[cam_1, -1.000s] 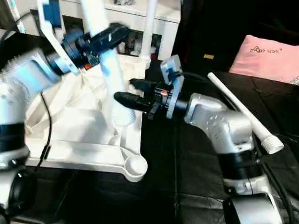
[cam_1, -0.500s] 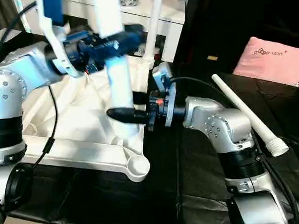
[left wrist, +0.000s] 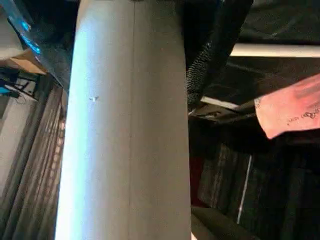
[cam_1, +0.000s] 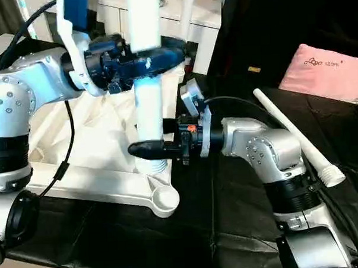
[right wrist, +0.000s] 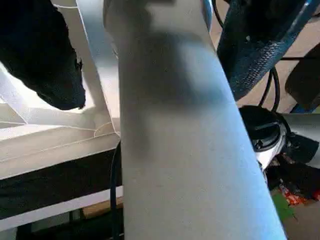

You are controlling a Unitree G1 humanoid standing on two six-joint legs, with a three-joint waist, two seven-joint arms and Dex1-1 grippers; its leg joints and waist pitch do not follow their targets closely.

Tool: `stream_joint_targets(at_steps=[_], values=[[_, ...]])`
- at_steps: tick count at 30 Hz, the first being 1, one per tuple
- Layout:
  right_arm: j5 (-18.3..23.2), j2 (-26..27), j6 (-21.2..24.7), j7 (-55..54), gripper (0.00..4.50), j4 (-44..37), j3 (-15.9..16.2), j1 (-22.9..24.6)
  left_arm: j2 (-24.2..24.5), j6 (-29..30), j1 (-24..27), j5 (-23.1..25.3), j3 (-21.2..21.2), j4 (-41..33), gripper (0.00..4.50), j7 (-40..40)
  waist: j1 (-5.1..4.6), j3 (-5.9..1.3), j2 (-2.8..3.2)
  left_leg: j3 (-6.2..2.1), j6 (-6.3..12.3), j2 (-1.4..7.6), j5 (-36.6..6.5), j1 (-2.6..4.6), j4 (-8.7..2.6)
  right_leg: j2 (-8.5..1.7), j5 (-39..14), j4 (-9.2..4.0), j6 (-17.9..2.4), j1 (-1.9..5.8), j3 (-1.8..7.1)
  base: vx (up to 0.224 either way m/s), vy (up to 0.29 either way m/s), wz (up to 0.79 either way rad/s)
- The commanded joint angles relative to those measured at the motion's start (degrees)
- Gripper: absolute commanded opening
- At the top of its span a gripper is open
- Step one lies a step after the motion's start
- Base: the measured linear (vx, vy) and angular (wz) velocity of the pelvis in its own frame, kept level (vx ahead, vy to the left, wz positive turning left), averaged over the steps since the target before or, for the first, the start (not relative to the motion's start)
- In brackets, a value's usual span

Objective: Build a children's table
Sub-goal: Pick table leg

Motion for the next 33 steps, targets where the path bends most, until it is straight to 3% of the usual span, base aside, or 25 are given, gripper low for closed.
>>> stream_joint_targets(at_steps=[1, 6, 25, 26, 33], values=[[-0.83, -1.16, -0.62, 1.04, 3.79, -0.44, 0.08, -0.78, -0.19, 0.37, -1.16, 0.51, -1.38, -1.32, 1.80, -0.42, 0.21, -4.07, 0.56, 0.75, -1.73, 0.75, -0.83, 0.60, -3.47, -4.24, 5.31, -3.29, -11.40, 3.39, 2.18, 0.000, 0.000, 0.00], [-1.31, -1.13, -1.30, 1.30, 3.30, -0.49, 0.27, -0.76, -0.33, 0.46, -1.17, 0.74, -1.96, -1.42, 1.80, -0.48, 0.23, -4.10, 0.50, 0.74, -1.80, 0.78, -0.94, 0.59, -3.46, -4.28, 5.28, -3.28, -11.49, 3.41, 2.17, 0.000, 0.000, 0.00], [-0.24, -0.51, -2.52, 3.92, 3.28, -1.11, -0.14, -0.20, -0.91, -0.13, -1.42, 1.77, -2.75, -0.13, 1.80, -1.03, 0.24, -4.17, 0.35, 0.75, -1.08, 0.76, -0.58, 0.58, -3.34, -4.30, 6.13, -3.18, -12.11, 3.51, 2.12, 0.000, 0.000, 0.00], [-0.01, -0.47, -2.36, 4.09, 3.00, -1.09, -0.13, -0.15, -0.96, -0.29, -1.41, 1.84, -2.78, -0.03, 1.80, -1.06, 0.27, -4.18, 0.35, 0.77, -1.01, 0.75, -0.58, 0.59, -3.32, -4.28, 6.11, -3.17, -12.10, 3.51, 2.13, 0.000, 0.000, 0.00], [-0.19, -0.27, -1.95, 4.29, 2.35, -0.31, 0.24, -0.09, -1.22, -0.88, -1.31, 2.36, -3.00, 0.18, 1.80, -1.67, 0.28, -4.15, 0.38, 0.75, -1.12, 0.77, -0.81, 0.59, -3.35, -4.31, 5.46, -3.23, -11.98, 3.48, 2.11, 0.000, 0.000, 0.00]])
